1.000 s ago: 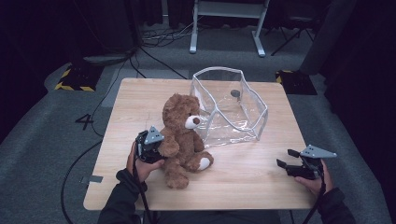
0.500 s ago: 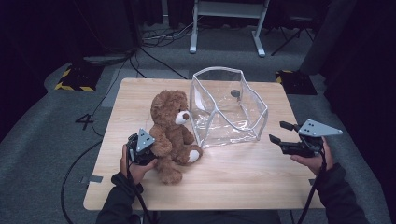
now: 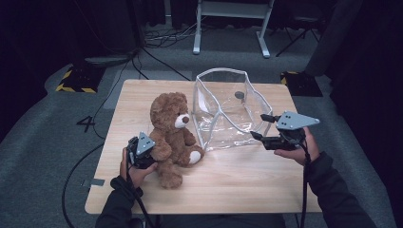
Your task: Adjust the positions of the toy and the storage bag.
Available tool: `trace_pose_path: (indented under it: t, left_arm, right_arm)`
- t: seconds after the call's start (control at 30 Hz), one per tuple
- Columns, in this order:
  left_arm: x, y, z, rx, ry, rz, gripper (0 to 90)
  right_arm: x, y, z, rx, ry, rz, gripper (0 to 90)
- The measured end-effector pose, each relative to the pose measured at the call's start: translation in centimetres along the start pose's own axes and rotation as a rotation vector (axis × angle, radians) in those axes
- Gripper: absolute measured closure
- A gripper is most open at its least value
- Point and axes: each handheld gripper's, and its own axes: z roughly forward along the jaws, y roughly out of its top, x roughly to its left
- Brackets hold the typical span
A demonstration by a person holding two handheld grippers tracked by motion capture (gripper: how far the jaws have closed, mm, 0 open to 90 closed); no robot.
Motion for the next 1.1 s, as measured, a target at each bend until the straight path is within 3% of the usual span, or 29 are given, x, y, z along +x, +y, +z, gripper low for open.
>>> trace_pose_path:
  t: [0.1,0.43,0.47,0.53,0.57,0.77,0.9,1.1]
  left_arm:
    - [0.0,-0.1,-0.1,0.000,-0.009,-0.018,58.9]
    - [-0.2,-0.5,-0.4,0.012,-0.026,-0.002,57.5]
    - [-0.2,-0.6,-0.5,0.011,-0.028,-0.003,57.5]
    - [-0.3,-0.6,-0.5,0.008,-0.027,-0.006,57.5]
    - [-0.2,-0.7,-0.6,0.008,-0.029,-0.009,57.5]
    - [-0.2,-0.8,-0.5,0.001,-0.019,-0.024,57.6]
    - [-0.2,-0.9,-0.4,-0.002,-0.019,-0.031,57.5]
    - [-0.2,-0.8,-0.3,0.004,-0.014,-0.063,54.1]
  right_arm:
    - [0.1,0.1,0.9,0.016,0.016,-0.001,33.1]
    - [0.3,0.0,3.3,0.078,0.036,-0.040,37.7]
    - [0.5,0.0,3.7,0.090,0.043,-0.052,45.0]
    - [0.6,0.1,3.9,0.096,0.048,-0.058,47.0]
    - [1.0,0.1,4.4,0.117,0.060,-0.080,57.5]
    - [2.3,-0.1,5.2,0.125,0.074,-0.118,83.2]
    - [2.9,-0.4,5.2,0.134,0.084,-0.119,87.4]
    - [4.5,-0.6,3.7,0.115,0.126,-0.127,87.6]
